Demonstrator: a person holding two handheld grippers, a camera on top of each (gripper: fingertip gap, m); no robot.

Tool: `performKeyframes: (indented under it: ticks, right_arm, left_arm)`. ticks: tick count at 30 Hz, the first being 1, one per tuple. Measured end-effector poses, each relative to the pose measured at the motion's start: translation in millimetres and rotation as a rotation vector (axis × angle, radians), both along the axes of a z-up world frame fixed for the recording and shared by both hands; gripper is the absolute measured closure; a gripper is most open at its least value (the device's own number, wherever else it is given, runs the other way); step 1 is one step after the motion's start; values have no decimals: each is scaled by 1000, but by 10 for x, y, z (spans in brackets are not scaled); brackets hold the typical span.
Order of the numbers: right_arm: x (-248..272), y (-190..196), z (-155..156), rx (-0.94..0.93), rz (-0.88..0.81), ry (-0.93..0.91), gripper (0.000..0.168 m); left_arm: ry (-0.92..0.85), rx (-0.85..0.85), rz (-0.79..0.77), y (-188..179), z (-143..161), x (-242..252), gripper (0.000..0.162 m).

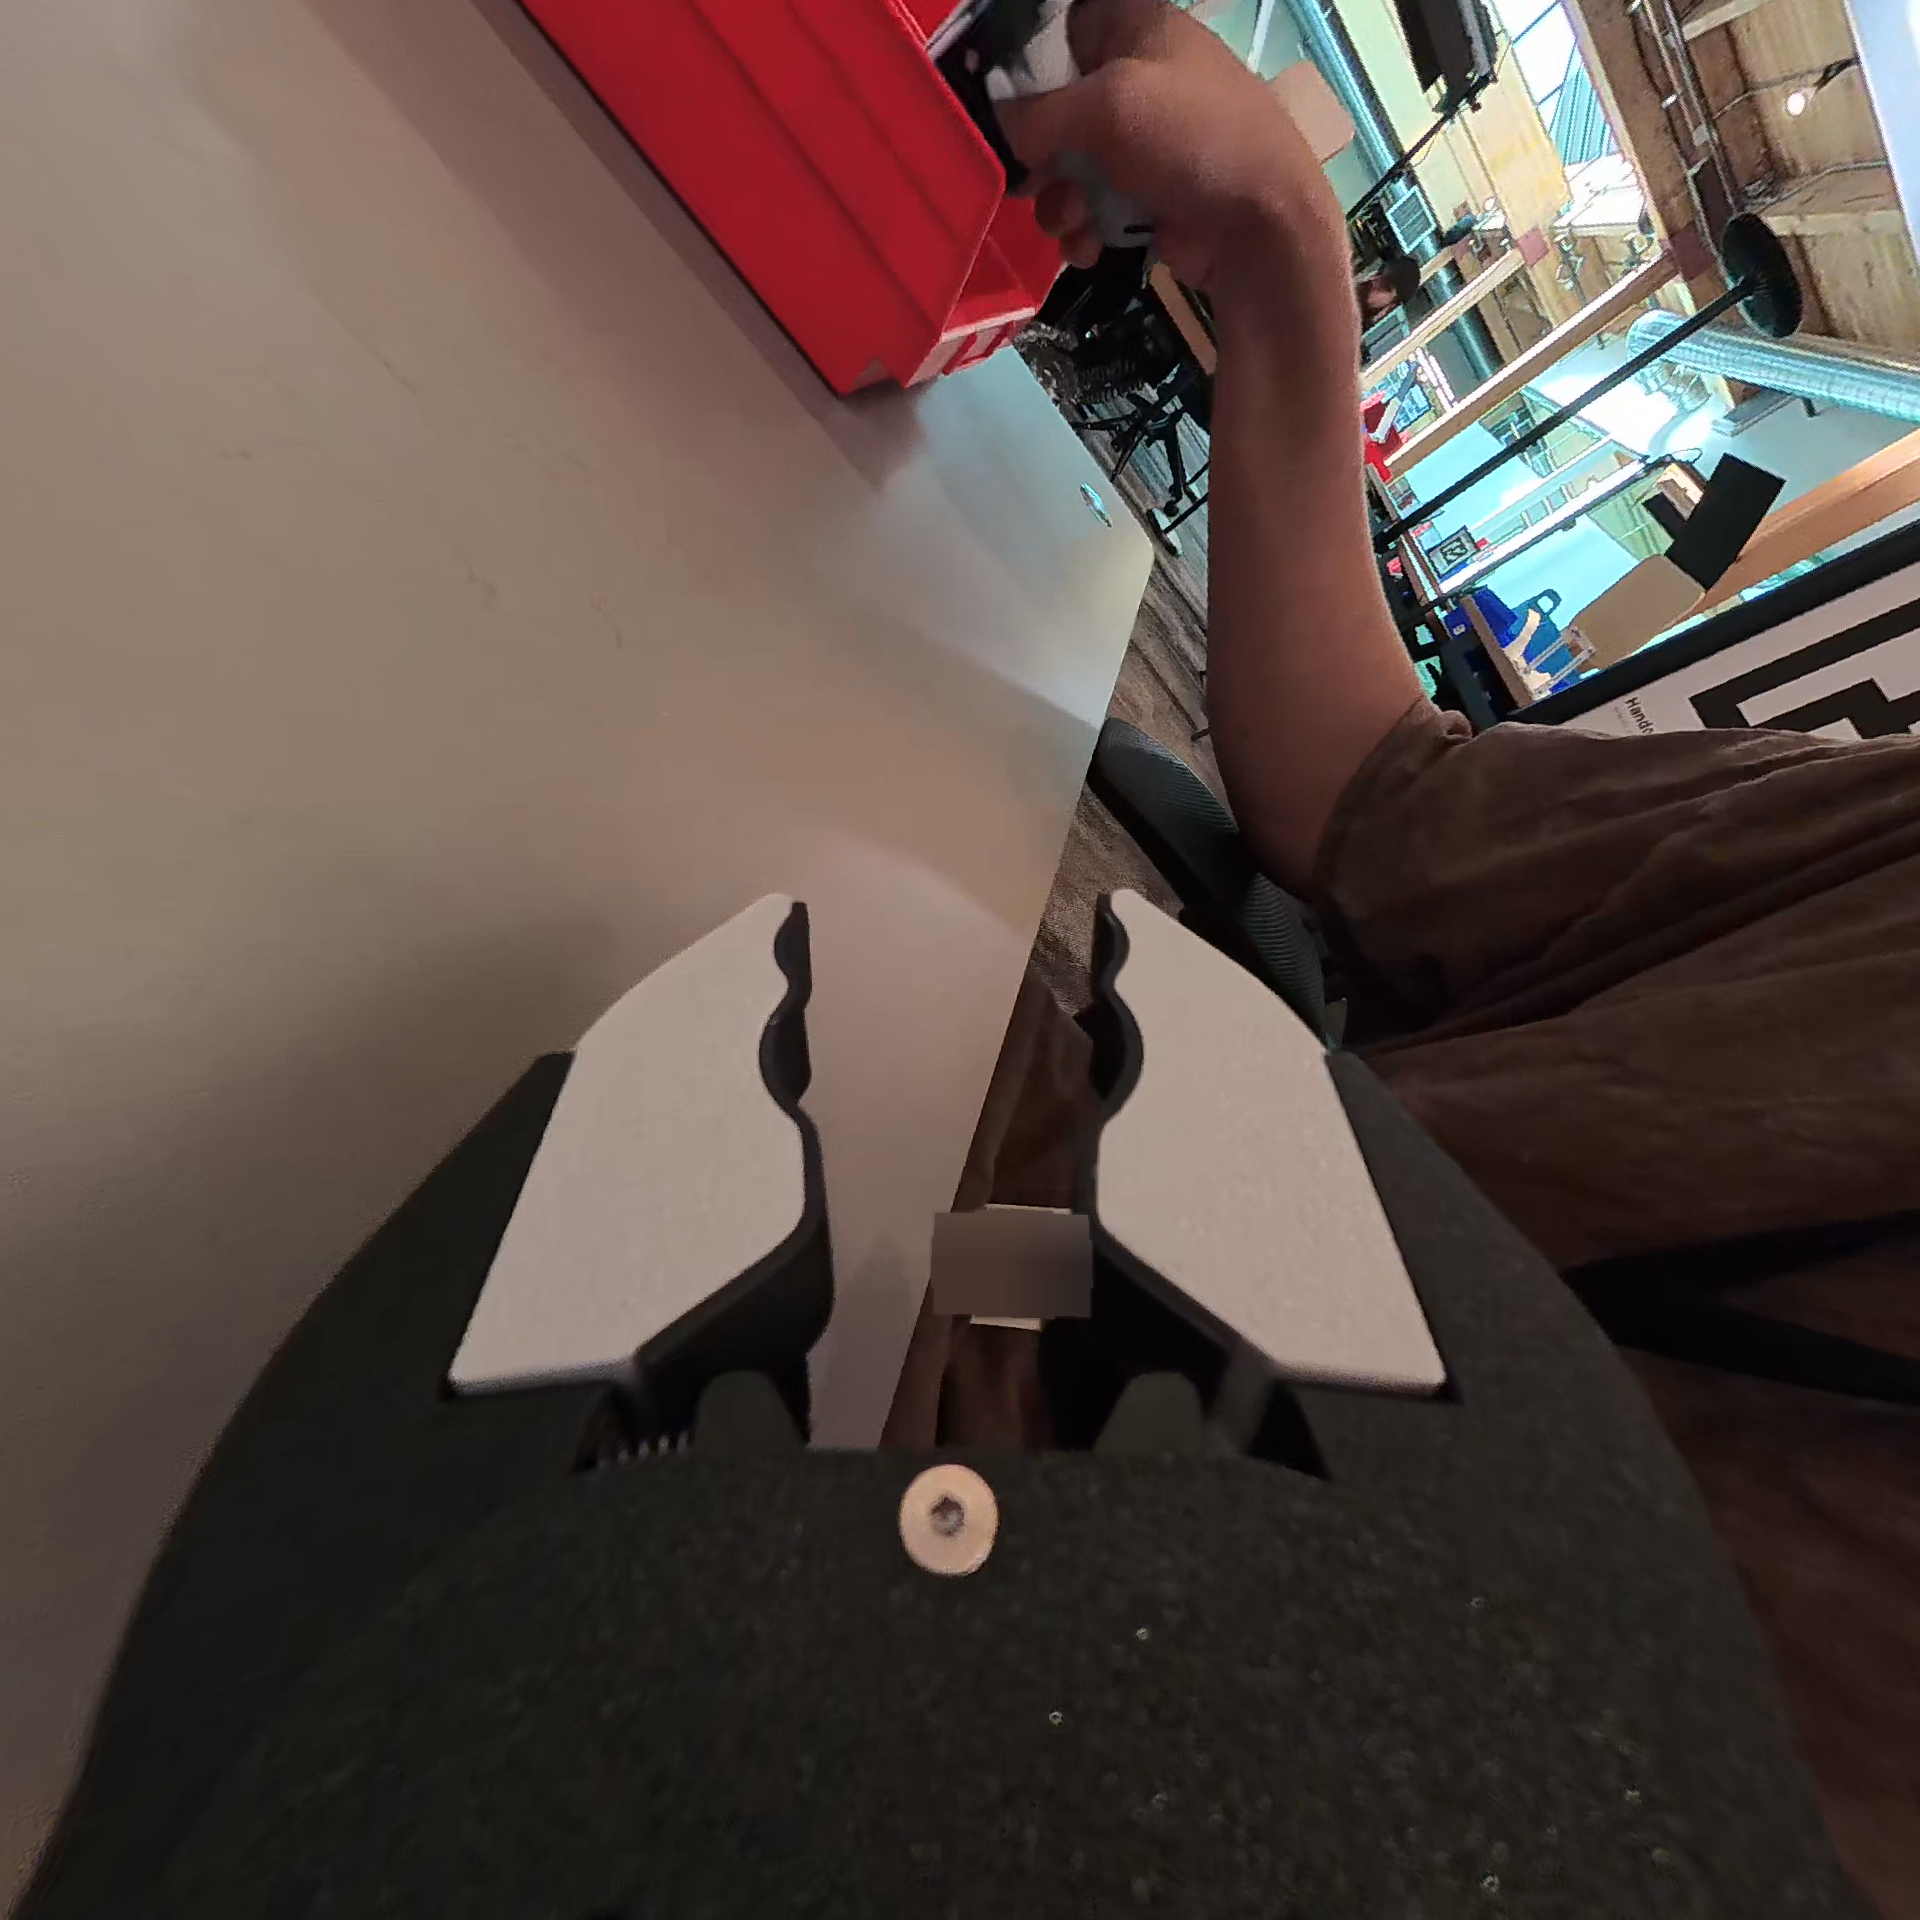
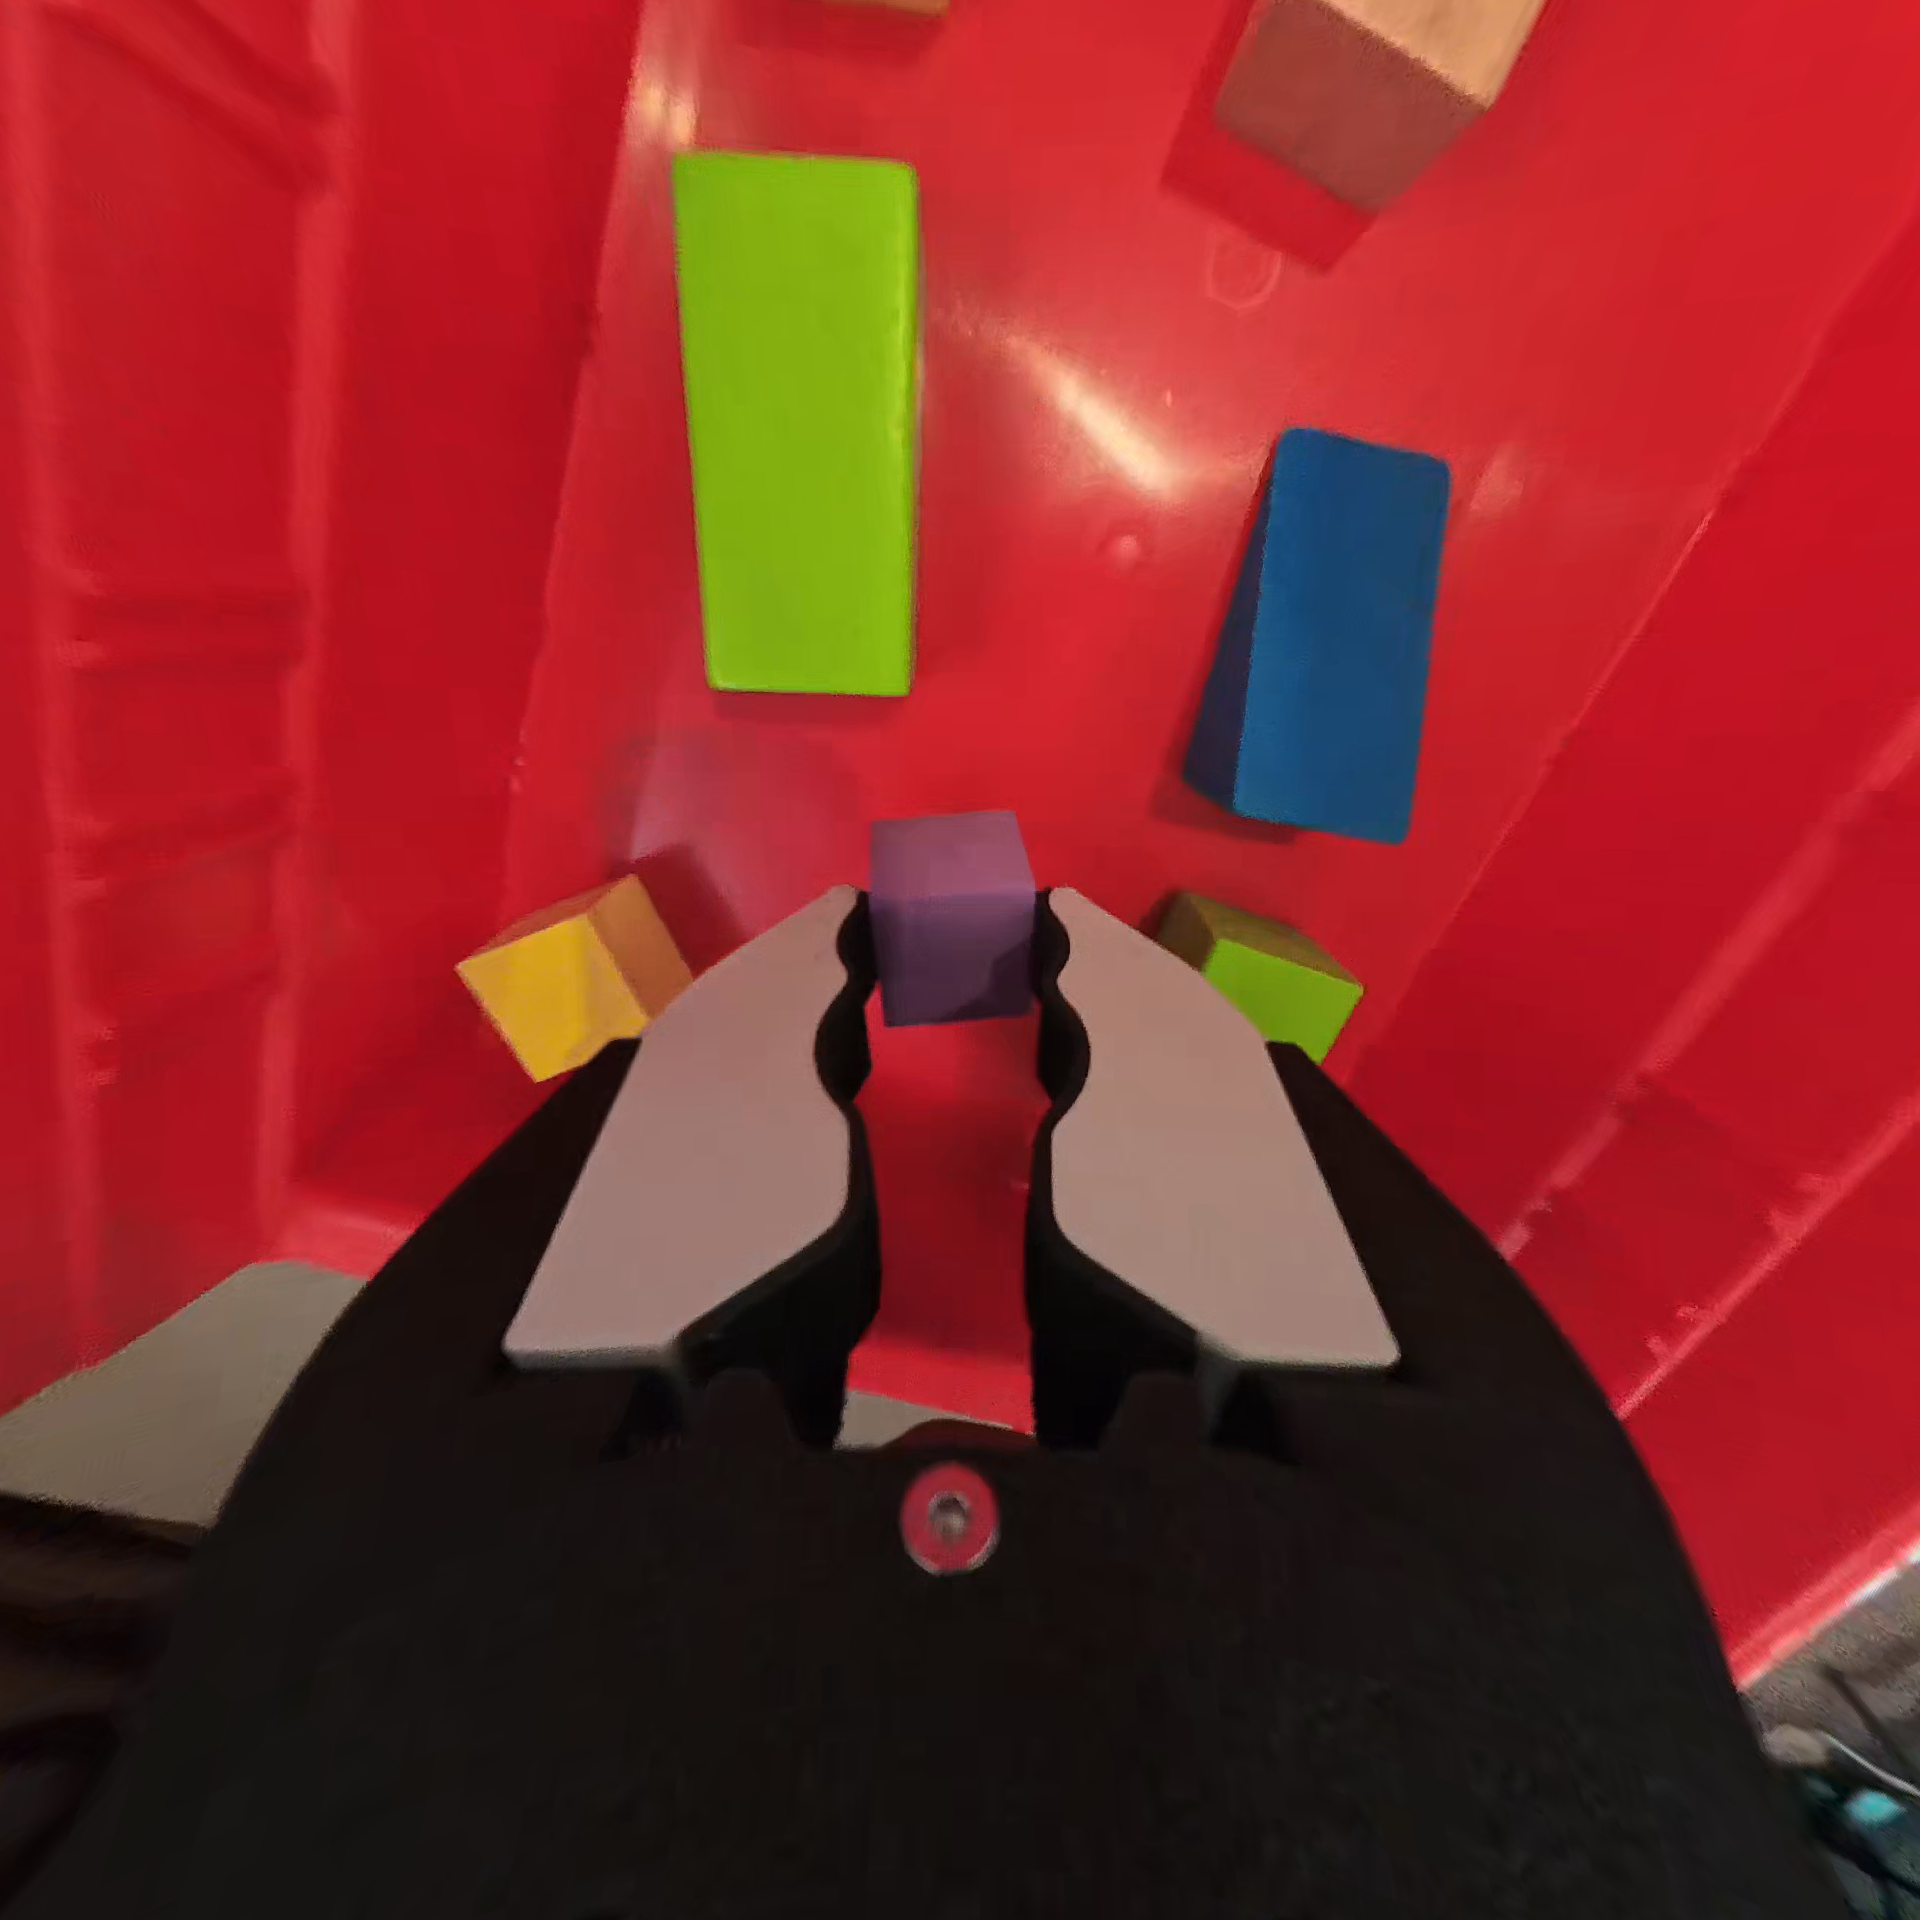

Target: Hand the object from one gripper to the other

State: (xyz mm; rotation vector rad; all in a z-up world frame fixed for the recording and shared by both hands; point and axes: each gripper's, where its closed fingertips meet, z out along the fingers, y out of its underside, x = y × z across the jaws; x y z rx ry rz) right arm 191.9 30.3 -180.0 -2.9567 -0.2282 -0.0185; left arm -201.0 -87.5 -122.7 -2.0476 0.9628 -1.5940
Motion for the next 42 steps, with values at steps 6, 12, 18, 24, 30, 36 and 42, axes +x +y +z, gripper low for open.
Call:
performKeyframes:
  ticks: [6, 12, 18, 24, 30, 36, 42]
  right_arm:
    - [145, 83, -126, -16, 4, -113, 140]
    - [195, 207, -133, 57, -1, -107, 137]
    - [175, 212, 1034, 424, -26, -104, 116]
    - [-925, -60, 2046, 1013, 185, 282, 117]
    - [-2295, -645, 1422, 1110, 317, 848, 120]
    - [-2563, -775, 1066, 1050, 330, 933, 118]
    - [-2590, -808, 1031, 1058, 351, 899, 119]
  left_arm:
    - [19, 7, -20, -38, -25, 19, 110]
    - [41, 32, -20, -48, -53, 30, 110]
    - [31, 48, -1, -18, -3, -6, 110]
    - [-3, 69, 51, 94, 80, -105, 110]
    - [19, 140, 105, 247, 115, -229, 111]
    - [128, 245, 192, 541, 213, -455, 113]
    - [496, 192, 381, 1375, 305, -1120, 99]
